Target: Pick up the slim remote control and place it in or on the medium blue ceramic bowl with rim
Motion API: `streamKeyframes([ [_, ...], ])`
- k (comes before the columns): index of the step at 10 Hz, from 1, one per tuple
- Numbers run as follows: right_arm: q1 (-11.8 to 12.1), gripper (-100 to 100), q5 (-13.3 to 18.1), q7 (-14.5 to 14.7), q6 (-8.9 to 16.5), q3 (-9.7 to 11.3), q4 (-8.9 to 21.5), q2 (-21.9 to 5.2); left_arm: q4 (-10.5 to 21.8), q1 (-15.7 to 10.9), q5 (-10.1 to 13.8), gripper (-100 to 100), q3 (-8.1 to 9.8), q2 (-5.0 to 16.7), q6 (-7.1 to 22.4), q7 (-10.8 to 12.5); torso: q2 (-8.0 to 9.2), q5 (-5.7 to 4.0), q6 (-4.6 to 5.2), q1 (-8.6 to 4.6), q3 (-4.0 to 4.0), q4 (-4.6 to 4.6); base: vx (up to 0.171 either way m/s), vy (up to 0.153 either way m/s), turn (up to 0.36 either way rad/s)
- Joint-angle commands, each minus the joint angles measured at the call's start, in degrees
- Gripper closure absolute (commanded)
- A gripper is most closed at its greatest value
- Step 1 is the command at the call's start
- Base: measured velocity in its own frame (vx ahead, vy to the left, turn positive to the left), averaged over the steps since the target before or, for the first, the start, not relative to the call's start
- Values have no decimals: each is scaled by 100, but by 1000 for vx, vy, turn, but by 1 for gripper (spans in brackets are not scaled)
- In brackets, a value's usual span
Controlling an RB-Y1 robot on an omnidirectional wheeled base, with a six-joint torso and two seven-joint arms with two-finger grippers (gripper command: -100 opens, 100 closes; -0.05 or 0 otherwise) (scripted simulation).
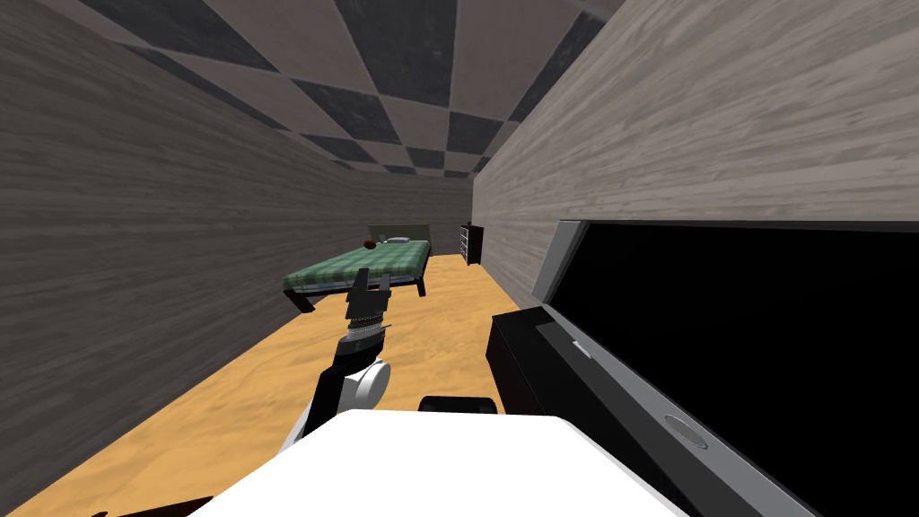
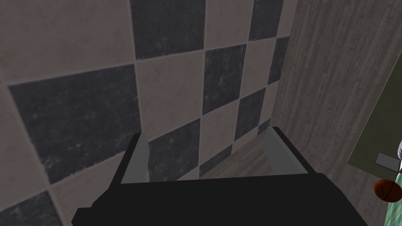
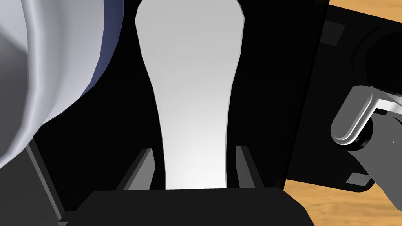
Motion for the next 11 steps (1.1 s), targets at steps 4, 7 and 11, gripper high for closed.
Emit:
streamKeyframes([
  [4,256,100,-240,-97,-368,-133,-105,-301,0,0,0,0,0,0,0,0,1,35,-9,-26,-2,-5,-9,-4,72],
  [7,451,100,-465,-225,-715,-263,-253,-521,0,0,0,0,0,0,0,0,8,70,-32,-94,0,-6,-29,-48,93],
  [11,676,100,-675,-405,-1113,-501,-467,-885,0,0,0,0,0,0,0,0,43,85,-42,-253,18,-7,-44,-66,35],
])
